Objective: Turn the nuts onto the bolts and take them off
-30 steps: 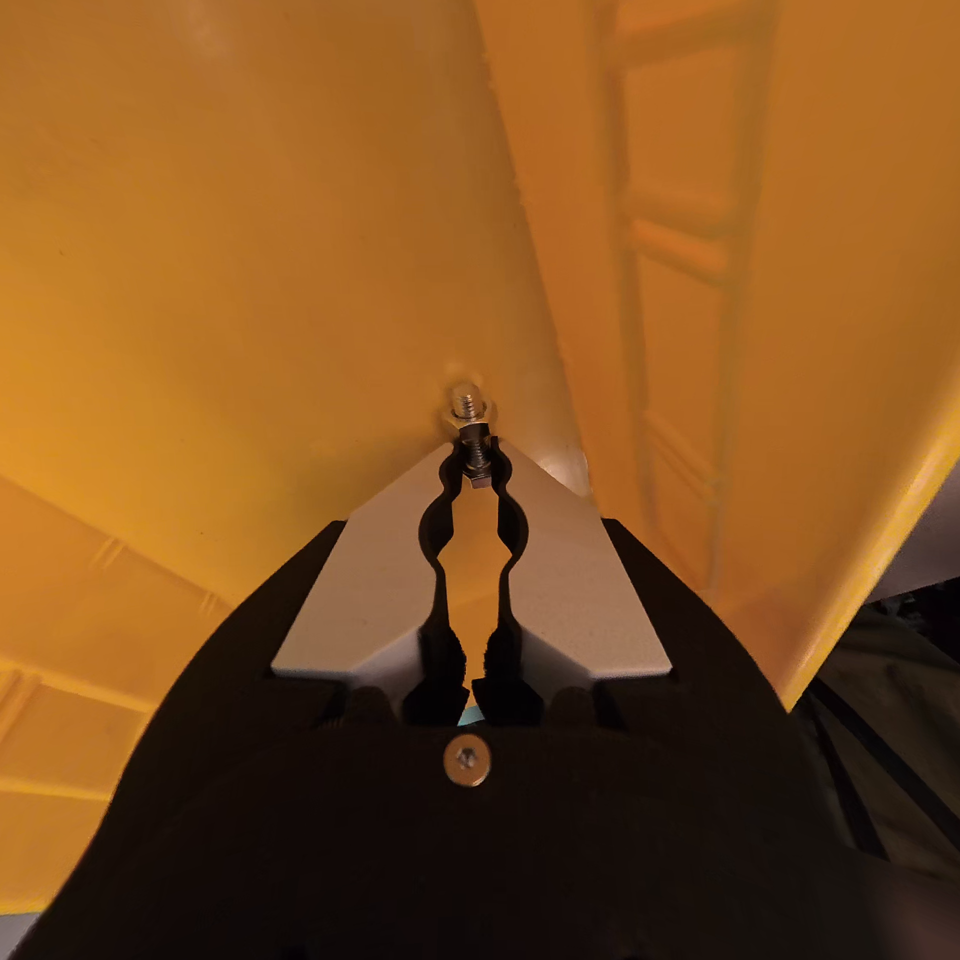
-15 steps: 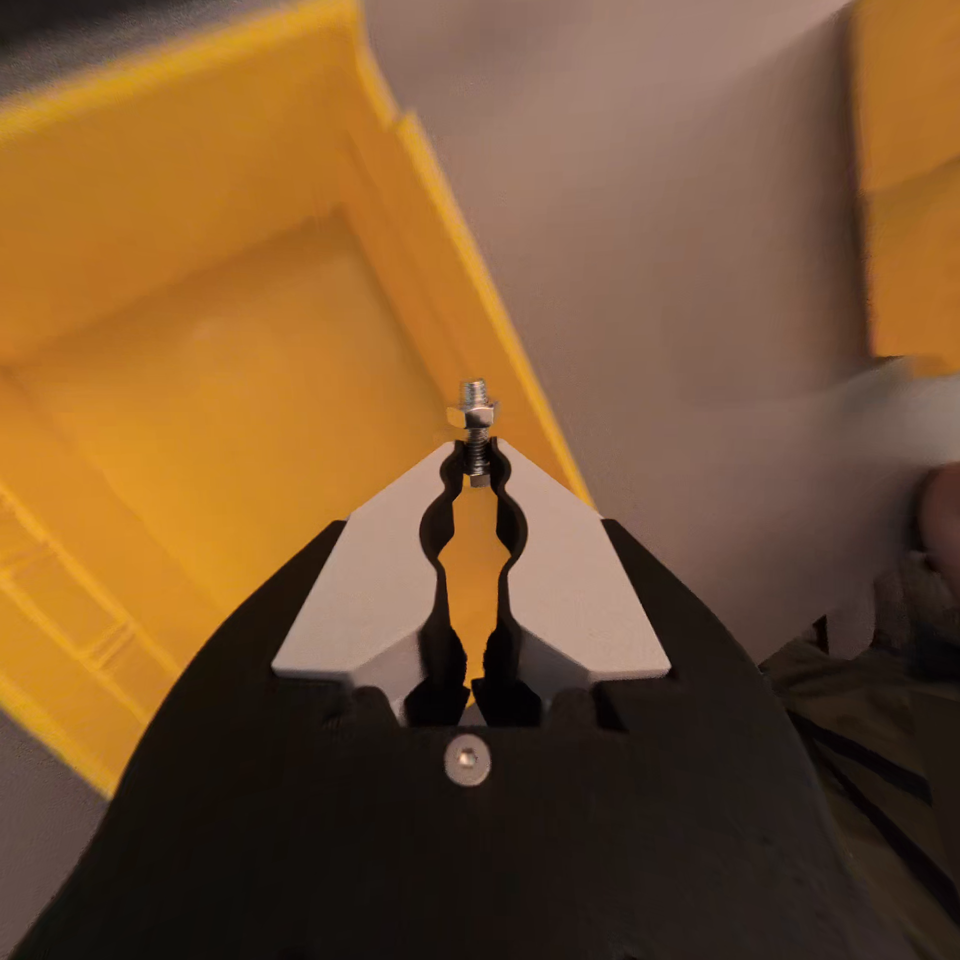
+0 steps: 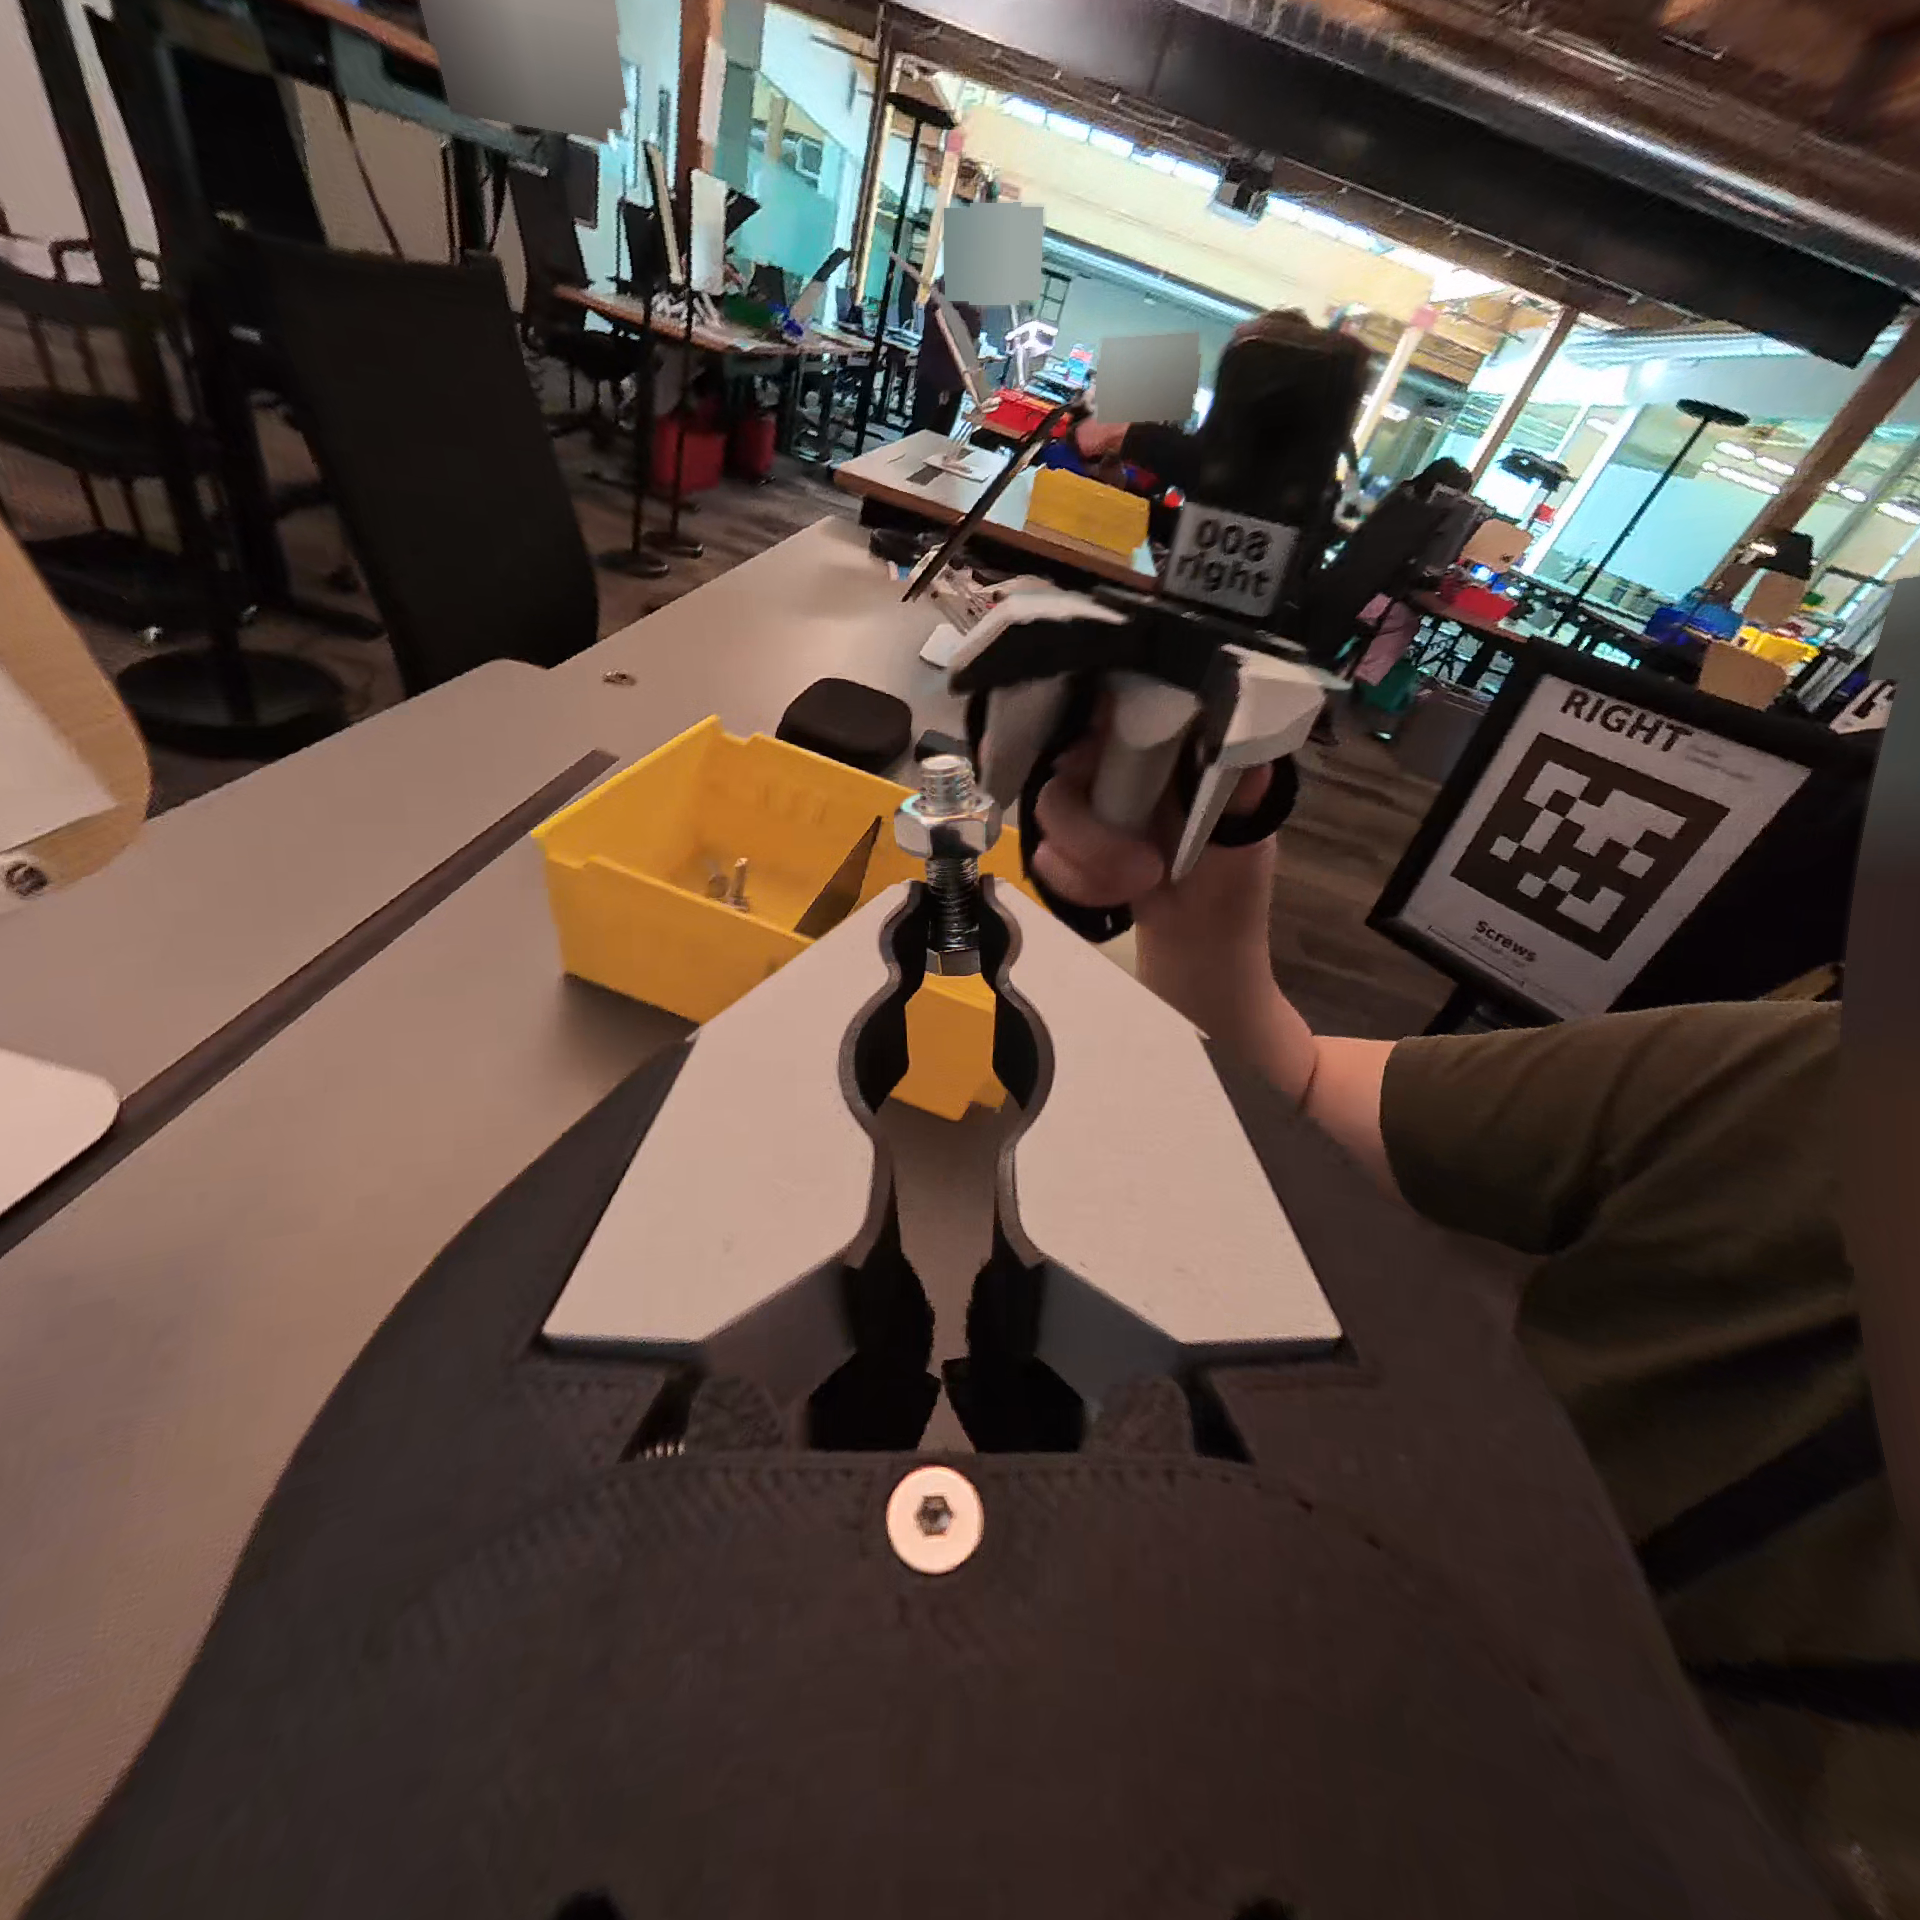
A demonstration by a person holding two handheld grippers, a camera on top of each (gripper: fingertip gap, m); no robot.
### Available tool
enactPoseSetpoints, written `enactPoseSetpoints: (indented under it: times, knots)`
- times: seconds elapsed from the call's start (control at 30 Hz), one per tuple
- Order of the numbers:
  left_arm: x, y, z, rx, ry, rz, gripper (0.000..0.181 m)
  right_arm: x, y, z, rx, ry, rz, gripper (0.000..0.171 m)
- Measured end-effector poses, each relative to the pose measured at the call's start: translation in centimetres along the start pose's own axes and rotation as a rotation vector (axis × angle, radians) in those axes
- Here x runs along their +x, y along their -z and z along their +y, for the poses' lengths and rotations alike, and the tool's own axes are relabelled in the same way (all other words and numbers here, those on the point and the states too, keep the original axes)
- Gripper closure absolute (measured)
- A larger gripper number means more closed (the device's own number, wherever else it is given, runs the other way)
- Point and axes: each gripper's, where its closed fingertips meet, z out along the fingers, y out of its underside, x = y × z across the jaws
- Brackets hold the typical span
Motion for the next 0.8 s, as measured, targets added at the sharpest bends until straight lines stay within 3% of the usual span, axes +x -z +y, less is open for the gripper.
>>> enactPoseSetpoints:
  times: [0.3,0.4,0.53,0.6,0.73,0.8]
  knots:
    - [4.2,-1.4,-0.6,0.021,-0.105,0.078,0.174,0.1,-0.7,0.7,0.008,-0.099,-0.054,0.124]
    - [5.7,-0.8,-1.2,0.049,-0.111,0.133,0.174,1.7,0.0,0.9,-0.018,-0.091,0.017,0.127]
    - [5.9,-0.8,-1.1,0.038,-0.125,0.111,0.174,-3.0,0.1,-1.1,0.068,-0.089,-0.189,0.121]
    - [6.0,-1.2,-0.8,0.023,-0.125,0.114,0.174,-4.1,-0.3,-0.9,0.060,-0.075,-0.214,0.120]
    - [7.3,-1.6,-0.7,0.027,-0.107,0.194,0.174,-2.4,-0.3,-0.5,0.062,-0.116,-0.203,0.113]
    - [7.7,-1.3,-0.9,0.038,-0.097,0.227,0.174,-1.5,0.1,-0.7,0.074,-0.219,-0.236,0.120]
